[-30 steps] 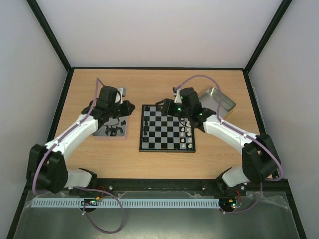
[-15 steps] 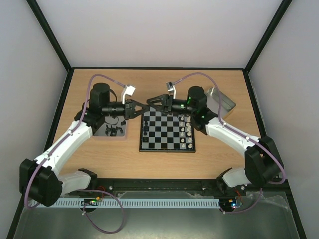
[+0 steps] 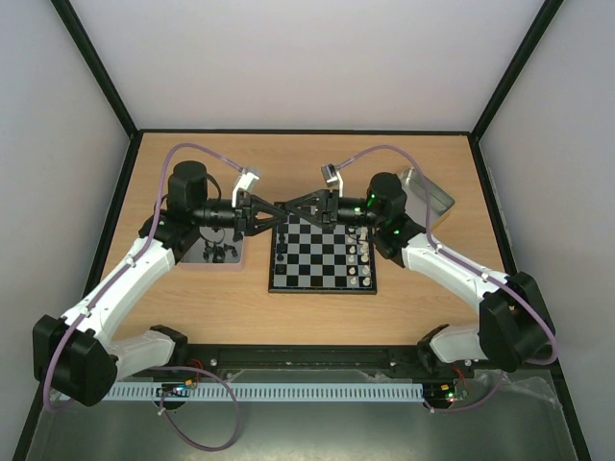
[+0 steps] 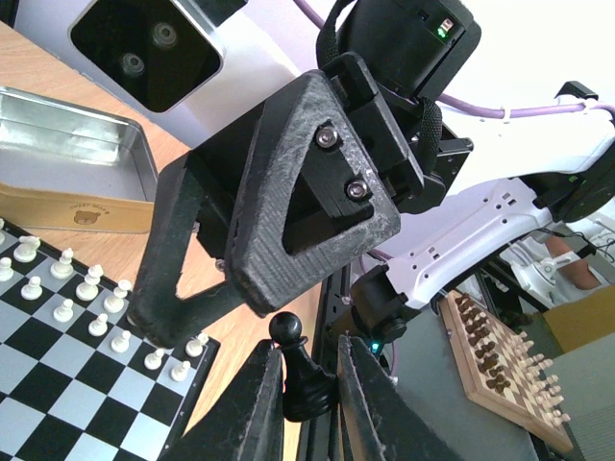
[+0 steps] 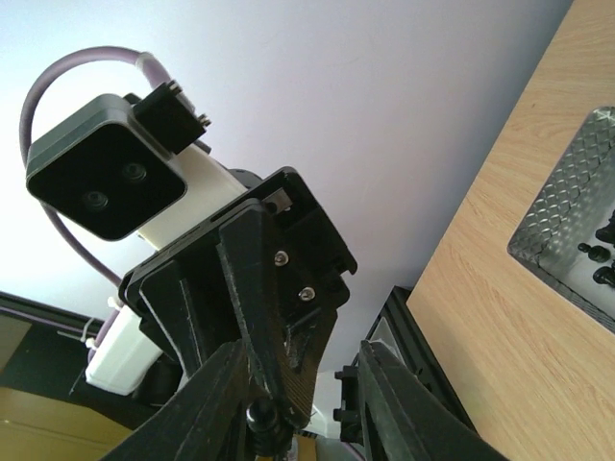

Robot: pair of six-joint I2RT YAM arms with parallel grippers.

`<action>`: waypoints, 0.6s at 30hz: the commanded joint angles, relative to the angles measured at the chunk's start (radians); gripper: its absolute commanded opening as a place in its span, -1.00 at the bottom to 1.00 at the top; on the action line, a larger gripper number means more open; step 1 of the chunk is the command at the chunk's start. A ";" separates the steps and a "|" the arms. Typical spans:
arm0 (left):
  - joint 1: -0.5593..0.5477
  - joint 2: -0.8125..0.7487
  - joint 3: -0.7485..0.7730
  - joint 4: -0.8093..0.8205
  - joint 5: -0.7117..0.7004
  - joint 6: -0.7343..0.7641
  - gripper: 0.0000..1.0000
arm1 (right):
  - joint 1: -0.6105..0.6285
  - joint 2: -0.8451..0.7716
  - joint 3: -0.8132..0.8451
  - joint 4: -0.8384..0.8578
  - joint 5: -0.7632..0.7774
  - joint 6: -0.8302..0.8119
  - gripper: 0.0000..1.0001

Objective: Set up the chess pieces on the board
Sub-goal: Place the chess piece on the chessboard.

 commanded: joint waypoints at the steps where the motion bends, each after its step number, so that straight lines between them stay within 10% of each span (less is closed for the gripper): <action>1: -0.002 -0.008 -0.001 0.006 0.031 0.027 -0.74 | 0.013 -0.025 0.000 0.050 -0.037 -0.001 -0.39; 18: -0.002 0.019 0.008 -0.002 -0.062 -0.001 -0.69 | 0.043 -0.010 0.000 0.024 -0.045 -0.033 -0.96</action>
